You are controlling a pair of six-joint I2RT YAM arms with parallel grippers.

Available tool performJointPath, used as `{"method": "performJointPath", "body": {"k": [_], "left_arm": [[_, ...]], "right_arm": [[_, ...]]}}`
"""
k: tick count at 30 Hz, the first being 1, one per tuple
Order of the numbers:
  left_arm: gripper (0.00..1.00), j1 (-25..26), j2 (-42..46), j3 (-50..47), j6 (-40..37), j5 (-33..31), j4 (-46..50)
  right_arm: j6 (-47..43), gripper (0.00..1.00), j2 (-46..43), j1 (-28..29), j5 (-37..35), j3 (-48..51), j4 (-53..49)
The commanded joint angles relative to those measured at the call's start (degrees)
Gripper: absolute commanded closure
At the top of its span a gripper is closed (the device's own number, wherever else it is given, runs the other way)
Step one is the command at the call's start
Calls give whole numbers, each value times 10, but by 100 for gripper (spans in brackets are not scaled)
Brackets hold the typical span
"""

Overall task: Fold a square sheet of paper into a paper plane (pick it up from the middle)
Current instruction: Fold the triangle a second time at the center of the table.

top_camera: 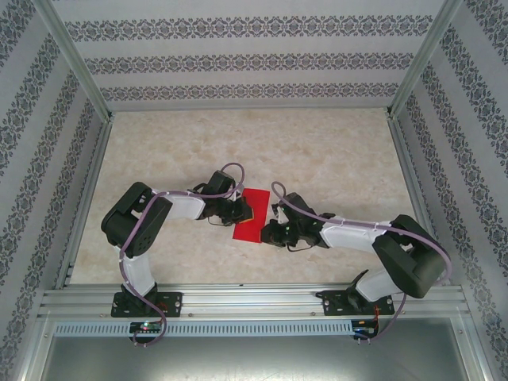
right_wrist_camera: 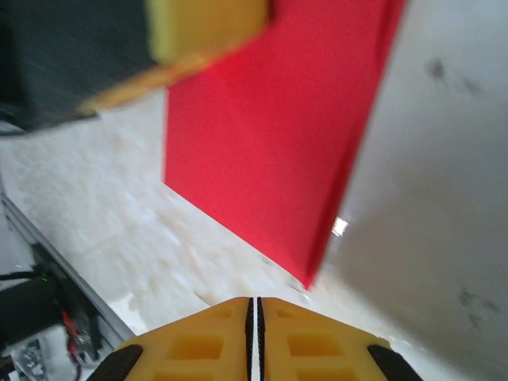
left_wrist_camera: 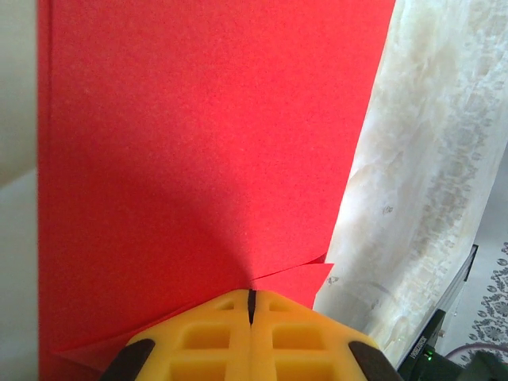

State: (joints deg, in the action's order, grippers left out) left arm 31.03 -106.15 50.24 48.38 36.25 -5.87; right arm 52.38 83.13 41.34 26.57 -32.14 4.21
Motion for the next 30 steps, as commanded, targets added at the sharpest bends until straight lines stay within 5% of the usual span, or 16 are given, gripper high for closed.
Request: {"method": "performJointPath", "body": {"k": [1, 8, 16, 30], "left_arm": [[100, -7, -16, -2, -11, -53, 69], [99, -7, -28, -8, 2, -51, 48], [99, -7, -27, -11, -6, -63, 62], [100, -7, -37, -6, -15, -54, 68]], "right_arm": [[18, 86, 17, -1, 2, -40, 60], [-11, 88, 115, -15, 39, -113, -6], [-22, 87, 80, -16, 11, -100, -35], [-8, 91, 159, 4, -20, -120, -45]]}}
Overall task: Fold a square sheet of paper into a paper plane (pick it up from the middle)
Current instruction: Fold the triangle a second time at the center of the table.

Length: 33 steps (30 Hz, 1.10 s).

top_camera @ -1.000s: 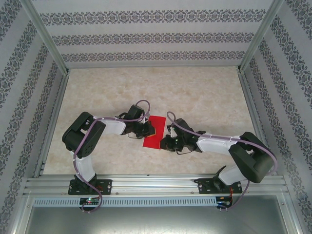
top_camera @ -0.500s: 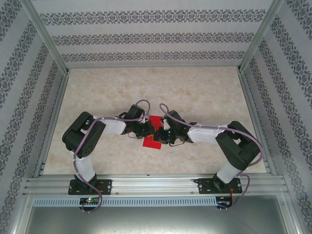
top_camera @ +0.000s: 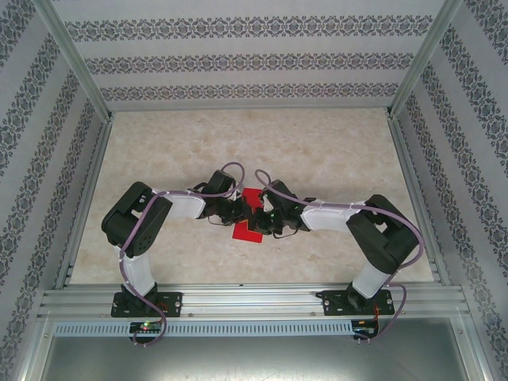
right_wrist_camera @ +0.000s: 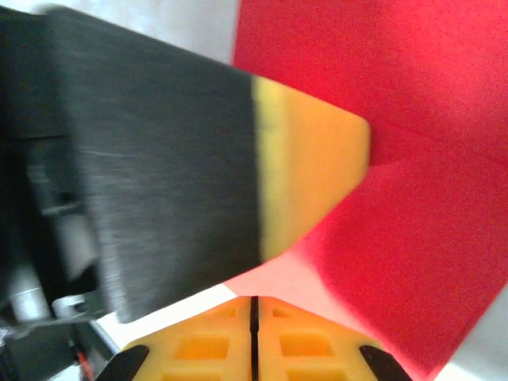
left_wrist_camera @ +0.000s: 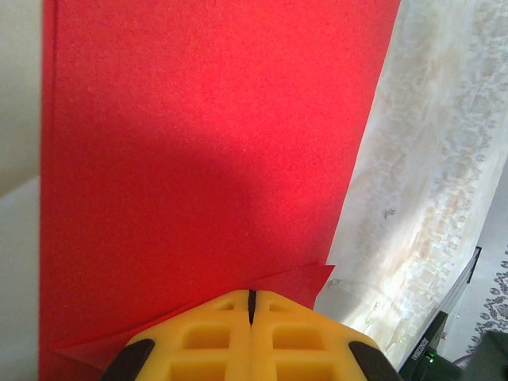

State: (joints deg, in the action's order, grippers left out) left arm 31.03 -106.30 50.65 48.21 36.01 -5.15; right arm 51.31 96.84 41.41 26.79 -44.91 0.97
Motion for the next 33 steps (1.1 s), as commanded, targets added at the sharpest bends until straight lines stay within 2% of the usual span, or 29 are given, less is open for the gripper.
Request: {"method": "performJointPath", "body": {"k": [1, 6, 15, 19, 22, 23, 27, 30, 33], "left_arm": [[100, -7, -36, -10, -13, -51, 61], [100, -7, -36, -9, -12, -58, 65], [100, -9, -39, -11, -6, -56, 58], [99, -9, -33, -14, -6, -41, 47], [98, -9, -23, -15, -3, -23, 30], [97, -8, -19, -15, -1, -16, 23], [91, -7, 6, -2, 5, -1, 17], [87, -7, 33, 16, -10, -10, 49], [86, -7, 64, 31, -28, -32, 87]], "right_arm": [[5, 91, 25, 4, -27, 18, -12], [26, 90, 6, 9, -13, 97, 30], [33, 86, -126, 4, -31, 196, 4], [26, 79, -190, -14, -44, 204, -23], [21, 64, -235, -20, -82, 181, -50], [16, 63, -240, -22, -92, 172, -57], [6, 54, -232, -40, -117, 137, -80], [18, 48, -221, -46, -126, 132, -67], [28, 47, -201, -49, -119, 130, -42]]}}
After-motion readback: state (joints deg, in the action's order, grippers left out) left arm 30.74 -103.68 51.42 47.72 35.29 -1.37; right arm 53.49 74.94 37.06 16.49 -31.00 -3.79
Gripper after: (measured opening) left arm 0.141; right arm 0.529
